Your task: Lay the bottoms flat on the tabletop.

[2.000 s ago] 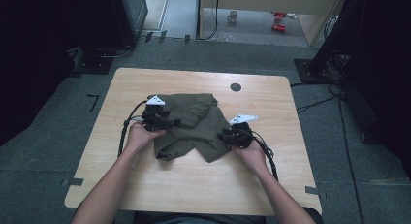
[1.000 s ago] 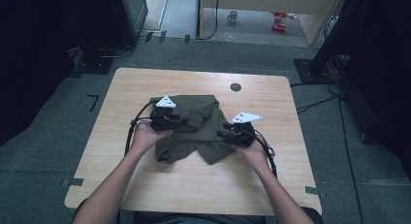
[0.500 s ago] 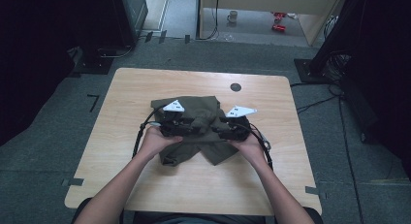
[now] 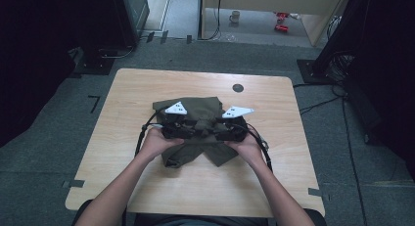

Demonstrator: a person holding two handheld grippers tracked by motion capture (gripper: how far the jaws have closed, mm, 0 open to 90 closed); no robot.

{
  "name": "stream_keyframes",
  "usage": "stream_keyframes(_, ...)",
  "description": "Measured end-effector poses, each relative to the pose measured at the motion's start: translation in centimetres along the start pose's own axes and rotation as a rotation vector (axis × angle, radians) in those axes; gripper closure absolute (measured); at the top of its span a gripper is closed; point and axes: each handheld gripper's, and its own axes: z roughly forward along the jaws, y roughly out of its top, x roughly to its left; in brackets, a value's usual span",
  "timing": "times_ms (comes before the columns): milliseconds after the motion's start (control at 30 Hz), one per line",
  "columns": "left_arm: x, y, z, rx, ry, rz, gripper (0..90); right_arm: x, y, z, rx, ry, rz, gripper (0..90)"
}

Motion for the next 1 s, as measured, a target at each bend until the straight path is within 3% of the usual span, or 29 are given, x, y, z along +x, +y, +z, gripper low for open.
stream_keyframes(100,0.0,0.0,0.0,0.006,-0.003,-0.014,58.1,0.2,-0.4,0.7,0.008,0.013,0.007,36.0)
stream_keyframes(267,-0.3,0.2,-0.1,-0.001,0.013,-0.013,64.5,1.1,-1.0,2.0,0.062,-0.014,-0.021,31.3)
stream_keyframes(367,-0.3,0.3,-0.1,-0.011,0.011,-0.024,64.3,1.3,-1.1,2.3,0.057,-0.033,-0.036,33.5)
stream_keyframes(433,-0.3,0.3,-0.3,-0.023,0.014,-0.02,62.4,1.3,-1.2,2.7,0.031,-0.061,-0.051,41.7)
stream_keyframes(467,-0.2,0.3,-0.4,-0.028,0.012,-0.025,62.4,1.3,-1.2,2.7,0.031,-0.061,-0.051,41.7)
stream_keyframes(533,0.0,0.3,-0.5,-0.033,0.012,-0.033,59.3,1.4,-1.3,3.1,0.026,-0.074,-0.054,55.2)
stream_keyframes(600,0.0,0.3,-0.5,-0.034,0.01,-0.035,59.1,1.5,-1.4,3.2,0.02,-0.082,-0.054,57.7)
stream_keyframes(633,0.0,0.3,-0.5,-0.031,0.014,-0.03,58.7,1.4,-1.3,3.3,0.018,-0.094,-0.059,62.6)
stream_keyframes(667,0.0,0.3,-0.5,-0.025,0.016,-0.023,58.9,1.4,-1.3,3.3,0.014,-0.096,-0.057,75.1)
stream_keyframes(733,-0.1,0.3,-0.6,-0.016,0.033,-0.004,56.8,1.3,-1.3,3.2,0.002,-0.115,-0.044,83.1)
stream_keyframes(800,-0.1,0.2,-0.7,-0.005,0.049,0.01,52.6,0.8,-1.1,3.1,-0.02,-0.117,-0.003,87.0)
stream_keyframes(1000,-0.1,-0.3,-1.4,-0.009,0.051,0.017,54.9,0.2,-0.6,2.5,-0.039,-0.122,0.029,89.7)
